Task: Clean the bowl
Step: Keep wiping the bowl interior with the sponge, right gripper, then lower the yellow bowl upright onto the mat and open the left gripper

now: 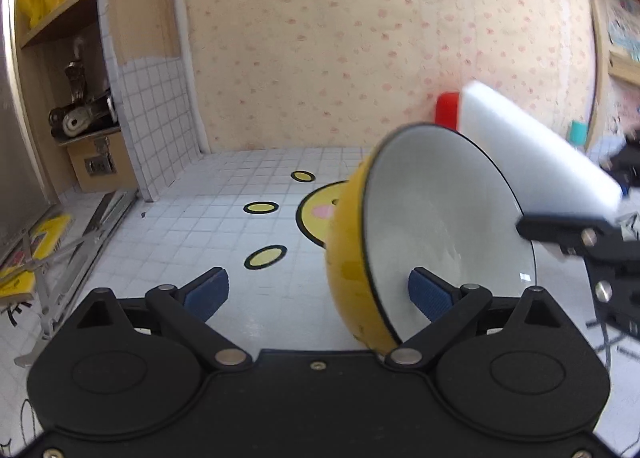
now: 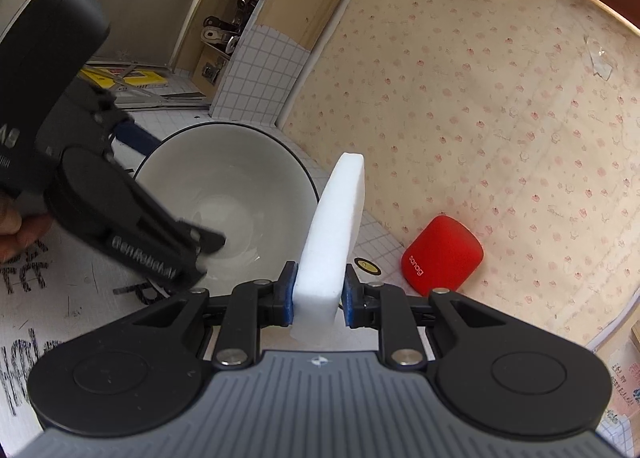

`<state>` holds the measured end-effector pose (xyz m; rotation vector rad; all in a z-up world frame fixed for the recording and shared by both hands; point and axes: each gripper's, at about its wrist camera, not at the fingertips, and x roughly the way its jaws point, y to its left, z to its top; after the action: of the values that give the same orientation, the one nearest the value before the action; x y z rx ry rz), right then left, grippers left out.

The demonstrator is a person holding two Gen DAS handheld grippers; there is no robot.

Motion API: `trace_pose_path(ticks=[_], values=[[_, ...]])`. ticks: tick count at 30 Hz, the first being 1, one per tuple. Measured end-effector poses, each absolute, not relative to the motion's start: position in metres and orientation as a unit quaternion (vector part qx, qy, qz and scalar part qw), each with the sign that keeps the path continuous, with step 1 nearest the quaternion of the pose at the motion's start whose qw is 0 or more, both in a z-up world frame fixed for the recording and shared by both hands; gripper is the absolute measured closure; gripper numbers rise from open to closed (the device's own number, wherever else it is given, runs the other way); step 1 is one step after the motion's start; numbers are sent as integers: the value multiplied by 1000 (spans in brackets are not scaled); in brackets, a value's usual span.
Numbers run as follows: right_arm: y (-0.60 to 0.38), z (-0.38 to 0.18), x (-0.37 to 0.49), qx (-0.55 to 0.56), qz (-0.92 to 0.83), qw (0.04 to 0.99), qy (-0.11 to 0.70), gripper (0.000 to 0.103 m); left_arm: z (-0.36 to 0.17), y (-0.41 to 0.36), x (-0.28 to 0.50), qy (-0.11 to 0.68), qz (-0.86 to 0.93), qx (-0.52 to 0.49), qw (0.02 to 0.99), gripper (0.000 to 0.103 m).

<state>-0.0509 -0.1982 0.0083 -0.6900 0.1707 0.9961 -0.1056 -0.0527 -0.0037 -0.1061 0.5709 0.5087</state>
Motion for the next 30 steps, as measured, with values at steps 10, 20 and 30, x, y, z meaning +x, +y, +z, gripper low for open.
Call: trace_pose_path(ticks=[10,20,30], values=[[-224,7,-33,-247,473,835,138,80,-8,-57,-105,289,245,-44,924,5],[-231,6,-18,-190,446,858,168,78,8,-46,-100,272,256,-40,927,1],[-227,3,-15,-195,430,867,158,51,13,-30,-84,273,271,-41,922,1]])
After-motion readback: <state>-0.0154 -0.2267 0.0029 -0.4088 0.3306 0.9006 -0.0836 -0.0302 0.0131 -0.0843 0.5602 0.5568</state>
